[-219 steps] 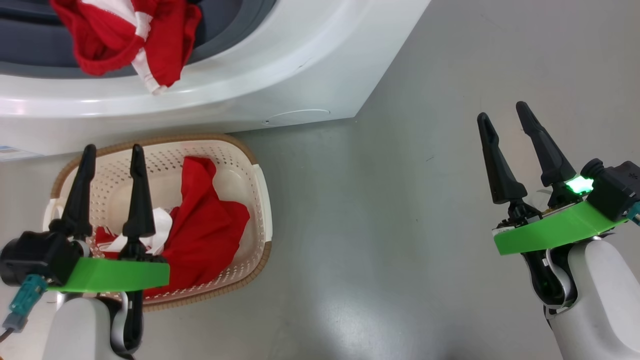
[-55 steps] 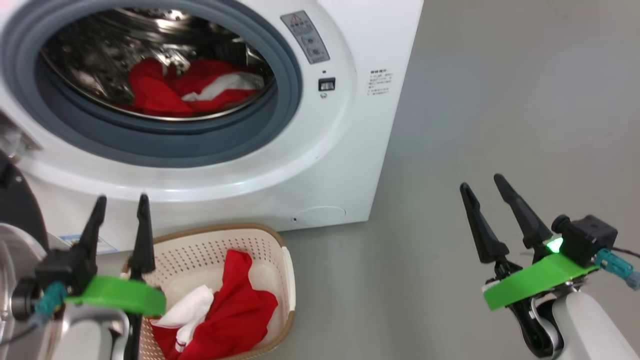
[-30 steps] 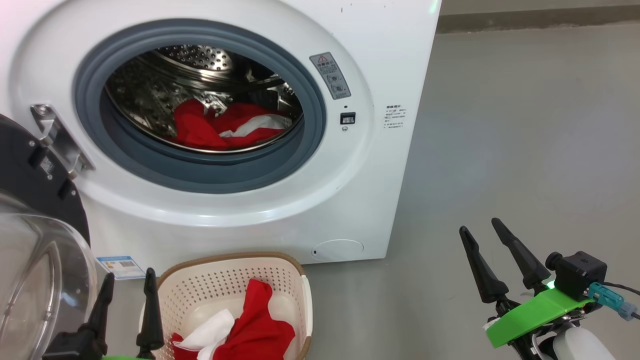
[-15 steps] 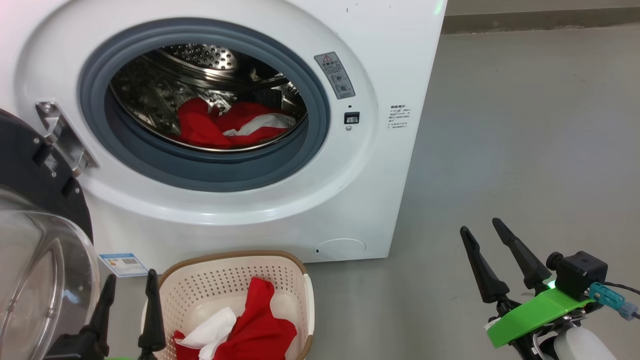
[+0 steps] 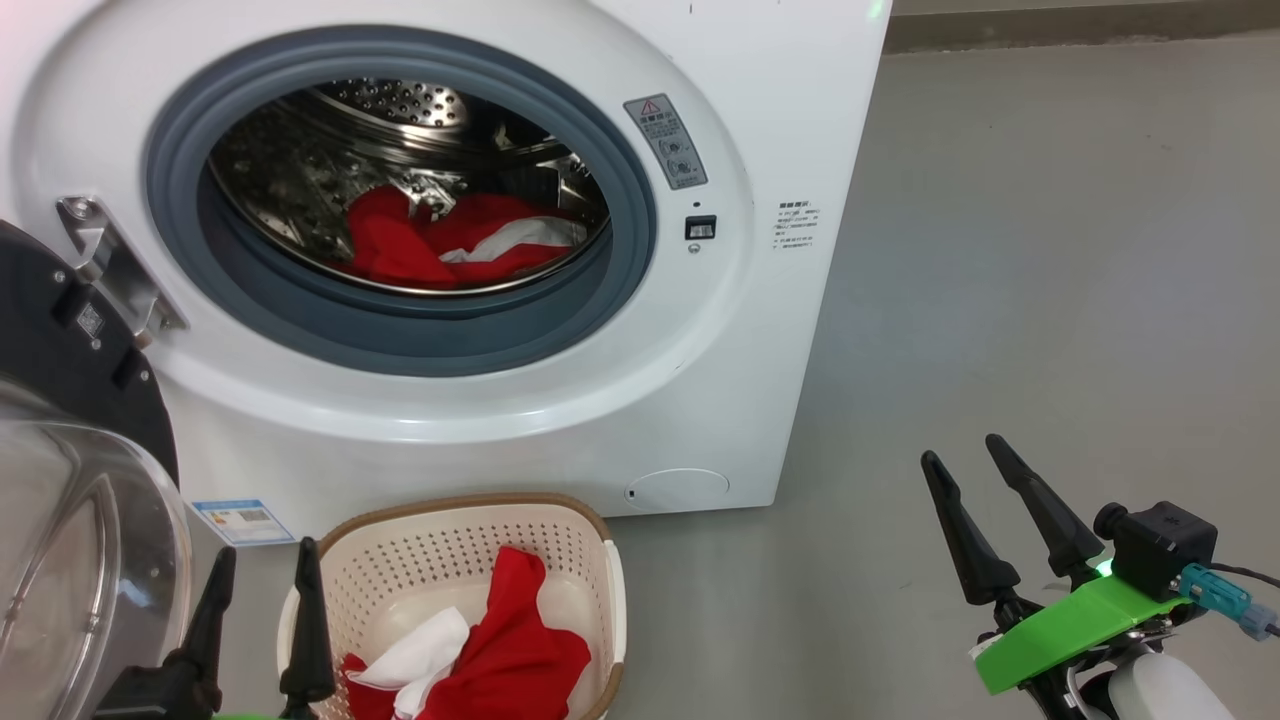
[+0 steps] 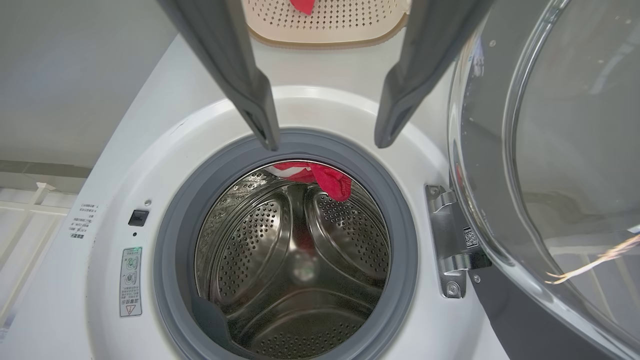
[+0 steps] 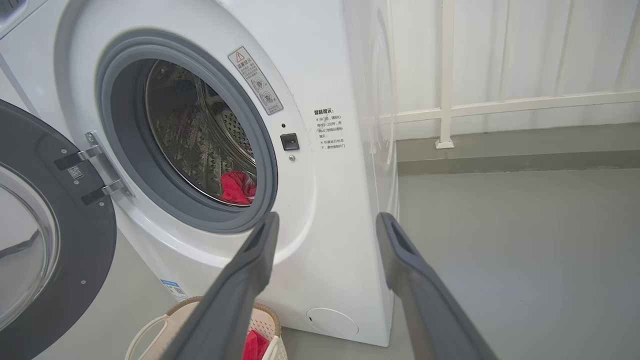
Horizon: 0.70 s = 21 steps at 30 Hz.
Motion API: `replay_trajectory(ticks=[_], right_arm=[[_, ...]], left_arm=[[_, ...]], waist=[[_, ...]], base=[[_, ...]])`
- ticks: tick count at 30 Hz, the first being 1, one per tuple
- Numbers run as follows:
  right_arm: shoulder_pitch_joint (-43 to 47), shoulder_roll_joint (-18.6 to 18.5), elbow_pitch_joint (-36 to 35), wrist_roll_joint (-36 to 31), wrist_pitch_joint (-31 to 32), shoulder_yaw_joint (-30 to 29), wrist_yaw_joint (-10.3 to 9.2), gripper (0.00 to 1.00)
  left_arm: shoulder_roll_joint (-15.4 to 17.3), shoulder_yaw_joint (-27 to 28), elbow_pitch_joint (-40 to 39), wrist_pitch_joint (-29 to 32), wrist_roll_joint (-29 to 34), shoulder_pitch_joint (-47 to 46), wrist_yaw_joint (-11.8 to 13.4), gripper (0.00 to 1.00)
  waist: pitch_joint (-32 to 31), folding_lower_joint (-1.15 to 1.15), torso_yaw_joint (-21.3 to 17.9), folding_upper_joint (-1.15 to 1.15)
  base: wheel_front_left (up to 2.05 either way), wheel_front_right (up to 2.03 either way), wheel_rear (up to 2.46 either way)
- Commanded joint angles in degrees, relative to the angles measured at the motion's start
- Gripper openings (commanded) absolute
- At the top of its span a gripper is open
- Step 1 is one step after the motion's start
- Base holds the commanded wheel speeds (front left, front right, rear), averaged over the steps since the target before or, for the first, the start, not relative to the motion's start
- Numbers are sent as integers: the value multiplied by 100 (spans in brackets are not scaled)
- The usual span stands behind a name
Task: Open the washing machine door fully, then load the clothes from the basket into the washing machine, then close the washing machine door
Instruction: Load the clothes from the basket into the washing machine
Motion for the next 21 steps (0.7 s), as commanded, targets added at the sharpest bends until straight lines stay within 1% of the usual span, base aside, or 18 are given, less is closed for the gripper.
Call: replay_trajectory(ticks=[1,15,21], right_arm=[[-38,-89,-155,29,-27,83,9,100],[-92,-76,-175,21,-27,79,9,100],[-154,-82,-200,28,-27,71,9,100]], left_arm=[[97,174,-143,-53,-17,-192,70,100],[124,110,-149,-45,-46,-260,103,100],[151,70,-140,0,-48,-345,111,100]], waist=[[20,0,3,0],[149,0,-13,0],[314,0,-13,0]], base=[[0,0,0],[0,0,0],[0,0,0]])
